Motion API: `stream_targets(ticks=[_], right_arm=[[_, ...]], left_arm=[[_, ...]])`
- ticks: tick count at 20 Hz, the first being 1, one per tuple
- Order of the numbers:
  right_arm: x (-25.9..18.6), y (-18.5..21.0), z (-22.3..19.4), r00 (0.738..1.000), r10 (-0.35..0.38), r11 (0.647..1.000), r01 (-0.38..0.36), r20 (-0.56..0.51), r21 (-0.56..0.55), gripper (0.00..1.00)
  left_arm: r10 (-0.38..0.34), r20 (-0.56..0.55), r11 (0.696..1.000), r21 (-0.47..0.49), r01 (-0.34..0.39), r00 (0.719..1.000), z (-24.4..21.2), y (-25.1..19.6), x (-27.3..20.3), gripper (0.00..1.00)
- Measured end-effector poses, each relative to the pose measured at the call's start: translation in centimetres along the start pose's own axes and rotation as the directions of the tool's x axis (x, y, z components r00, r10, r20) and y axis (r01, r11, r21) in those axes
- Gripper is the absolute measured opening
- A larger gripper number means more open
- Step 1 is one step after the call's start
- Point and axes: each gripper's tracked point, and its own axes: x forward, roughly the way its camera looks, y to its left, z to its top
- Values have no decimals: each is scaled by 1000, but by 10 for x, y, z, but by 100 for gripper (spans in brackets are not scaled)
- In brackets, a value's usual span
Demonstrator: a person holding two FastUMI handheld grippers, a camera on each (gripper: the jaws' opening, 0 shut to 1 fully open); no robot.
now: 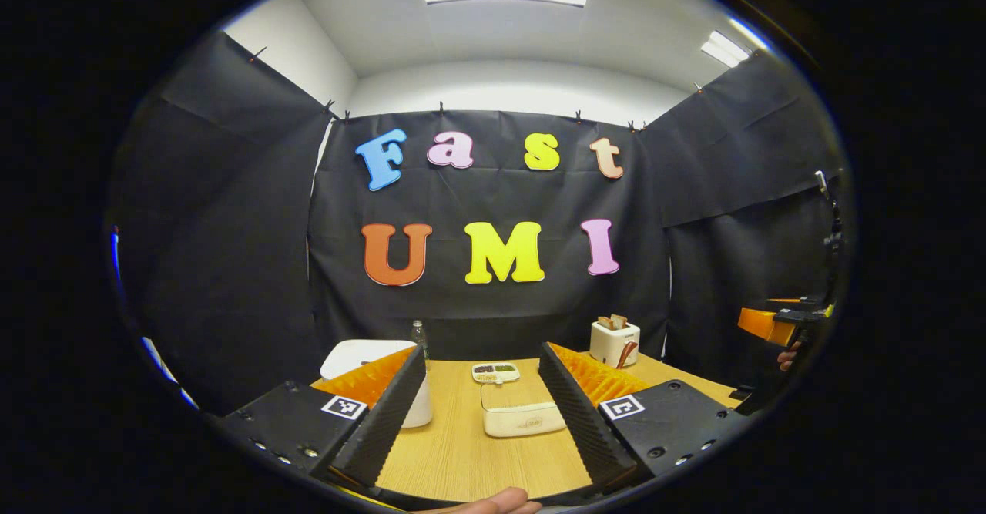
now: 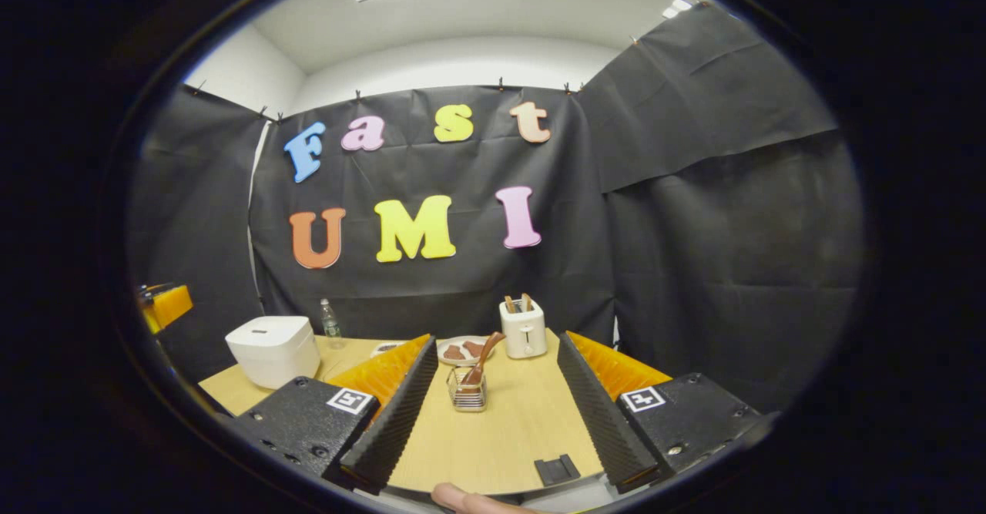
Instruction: Close the left gripper, press the button to open the rice cooker; take a wooden spoon from the chopstick holder with the right hand, scoop a spoonful of rice and pour it into the rice cooker, then put the wooden spoon back into the chopstick holder.
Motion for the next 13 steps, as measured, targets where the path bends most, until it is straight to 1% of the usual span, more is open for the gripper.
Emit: stream_targets(ticks=[6,8,13], right_arm=[[8,7,0,1000,10,1000,-10,-7,-12,100],[8,13,8,1000,19,999,-19,9,-31,99],[8,21,19,999,17,998,-15,40,-67,100]], left_arm=[[40,-14,999,-26,-40,999,-5,16,6,94],[47,-16,999,-23,-47,999,-4,20,7,94],[64,-17,998,-23,-64,998,-3,31,8,94]])
